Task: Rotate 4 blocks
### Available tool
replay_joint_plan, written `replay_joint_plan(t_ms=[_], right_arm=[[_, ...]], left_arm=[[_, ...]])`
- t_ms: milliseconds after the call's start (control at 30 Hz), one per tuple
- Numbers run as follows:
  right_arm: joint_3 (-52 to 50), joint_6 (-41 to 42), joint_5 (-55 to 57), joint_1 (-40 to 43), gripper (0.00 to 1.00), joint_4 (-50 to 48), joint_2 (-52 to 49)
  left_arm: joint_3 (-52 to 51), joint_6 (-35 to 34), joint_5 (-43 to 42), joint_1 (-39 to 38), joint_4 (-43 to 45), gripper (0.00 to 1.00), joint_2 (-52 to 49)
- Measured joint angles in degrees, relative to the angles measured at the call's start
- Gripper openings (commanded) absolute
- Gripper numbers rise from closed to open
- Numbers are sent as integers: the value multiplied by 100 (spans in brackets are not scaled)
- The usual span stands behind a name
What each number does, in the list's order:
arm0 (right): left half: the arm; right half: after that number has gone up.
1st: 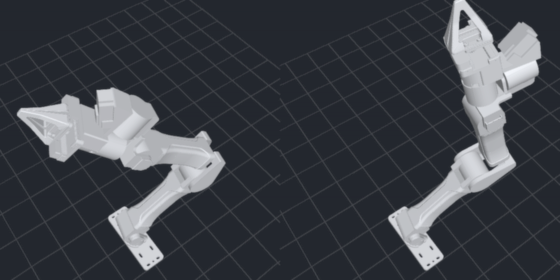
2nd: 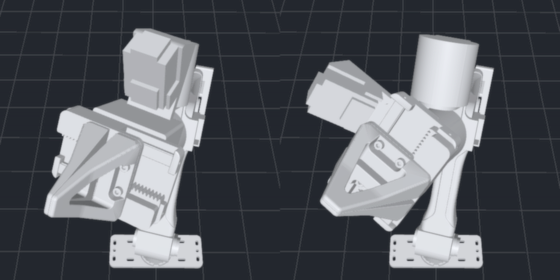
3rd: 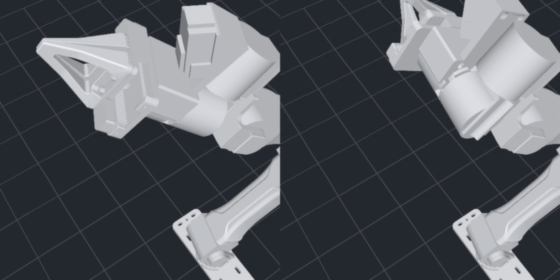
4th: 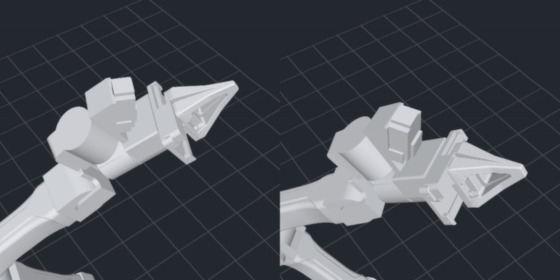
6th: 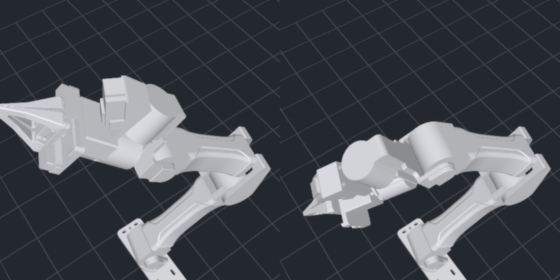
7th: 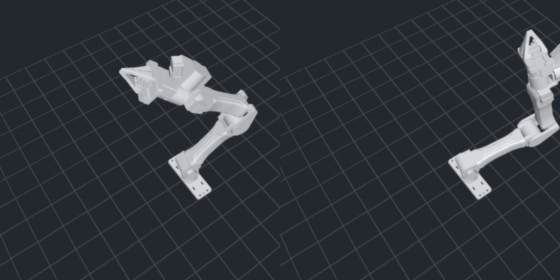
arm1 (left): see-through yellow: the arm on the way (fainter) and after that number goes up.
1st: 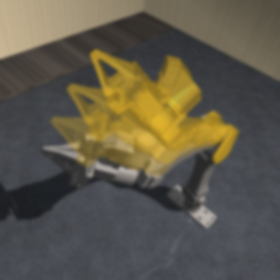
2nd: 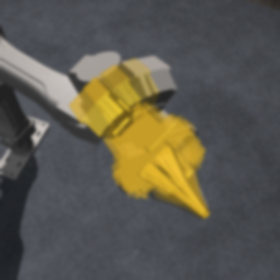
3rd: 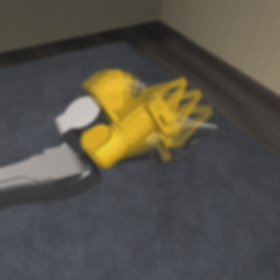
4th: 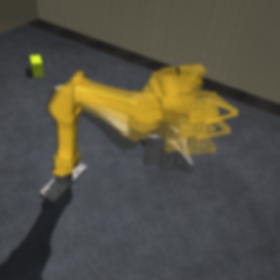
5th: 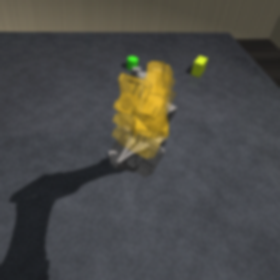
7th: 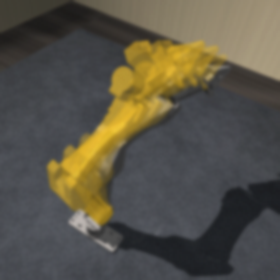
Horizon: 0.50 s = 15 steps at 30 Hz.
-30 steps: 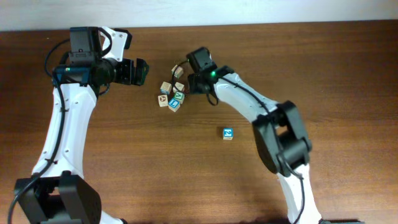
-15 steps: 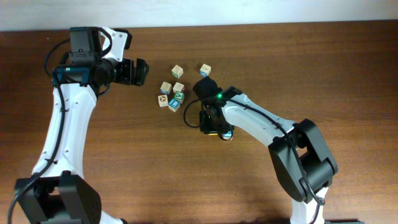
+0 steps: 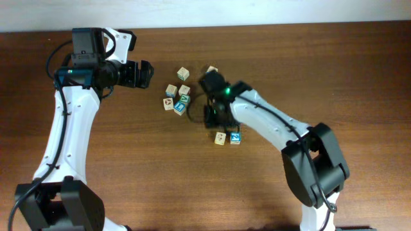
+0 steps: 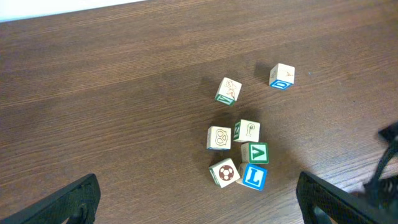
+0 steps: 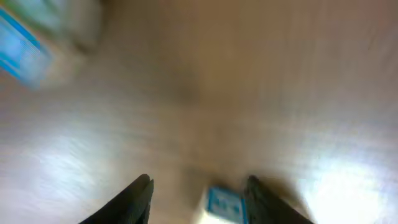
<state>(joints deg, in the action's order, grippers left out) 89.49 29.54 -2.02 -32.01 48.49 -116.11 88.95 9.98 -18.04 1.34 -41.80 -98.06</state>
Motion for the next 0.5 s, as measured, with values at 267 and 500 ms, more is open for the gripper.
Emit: replay_joint_plan(t_ms=[267, 500], right_arm=[[629, -455, 920, 433, 66, -2966, -514], [608, -247, 1587, 435, 60, -4411, -1707]], left_arm=[[4, 0, 0, 0, 9, 99, 0], [7, 0, 0, 0, 9, 99, -2]])
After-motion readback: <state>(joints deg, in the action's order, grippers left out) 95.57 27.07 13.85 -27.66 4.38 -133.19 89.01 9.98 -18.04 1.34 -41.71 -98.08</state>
